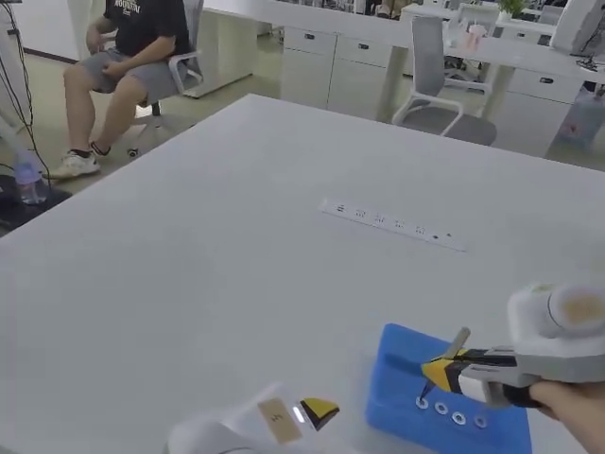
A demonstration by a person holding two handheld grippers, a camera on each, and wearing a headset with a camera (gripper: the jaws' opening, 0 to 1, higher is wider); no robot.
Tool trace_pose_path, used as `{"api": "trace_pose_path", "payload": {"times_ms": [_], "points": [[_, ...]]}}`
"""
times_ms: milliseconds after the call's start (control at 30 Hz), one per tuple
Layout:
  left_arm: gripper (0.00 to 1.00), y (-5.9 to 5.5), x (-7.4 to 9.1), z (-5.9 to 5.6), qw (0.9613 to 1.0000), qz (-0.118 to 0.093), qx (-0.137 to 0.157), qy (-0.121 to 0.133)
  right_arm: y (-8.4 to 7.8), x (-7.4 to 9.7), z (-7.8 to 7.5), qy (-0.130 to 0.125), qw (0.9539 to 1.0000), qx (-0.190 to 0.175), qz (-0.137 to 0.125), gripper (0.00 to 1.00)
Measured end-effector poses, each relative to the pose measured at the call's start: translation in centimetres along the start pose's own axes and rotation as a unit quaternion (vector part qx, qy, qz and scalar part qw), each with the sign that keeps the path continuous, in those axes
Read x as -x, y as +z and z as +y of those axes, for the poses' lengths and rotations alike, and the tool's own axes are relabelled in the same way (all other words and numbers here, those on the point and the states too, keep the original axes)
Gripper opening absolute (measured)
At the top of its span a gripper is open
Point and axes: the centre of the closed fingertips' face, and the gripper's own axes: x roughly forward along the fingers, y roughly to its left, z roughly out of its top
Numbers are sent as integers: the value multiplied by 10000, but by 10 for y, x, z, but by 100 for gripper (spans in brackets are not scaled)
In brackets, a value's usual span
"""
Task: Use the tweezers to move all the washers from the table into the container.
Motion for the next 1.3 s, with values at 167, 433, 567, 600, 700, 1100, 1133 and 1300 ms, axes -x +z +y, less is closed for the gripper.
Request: {"api": "trace_pose_path", "payload": {"times_ms": [167,433,567,600,700,1100,1133,1300], "points": [[69,0,0,0,10000,1,-9,-1,12,10,13,54,9998,135,-169,4],[69,-1,0,-1,10000,20,-27,-29,28,28,33,102,9987,204,-453,4],[69,-1,-1,-1,10000,31,-37,-37,31,34,40,133,9982,237,-538,4],[69,-1,-1,-1,10000,31,-38,-37,31,35,42,147,9981,233,-547,4],[69,-2,-1,-1,10000,42,-36,-47,29,37,50,205,9978,236,-578,4],[69,-5,-2,-1,9999,97,-53,-79,4,18,82,711,9962,-102,-491,4],[69,-5,-2,-1,9999,102,-53,-80,2,16,84,749,9961,-106,-463,4],[69,-5,-2,-1,9999,101,-36,-76,-6,6,93,903,9954,-88,-301,4]]}}
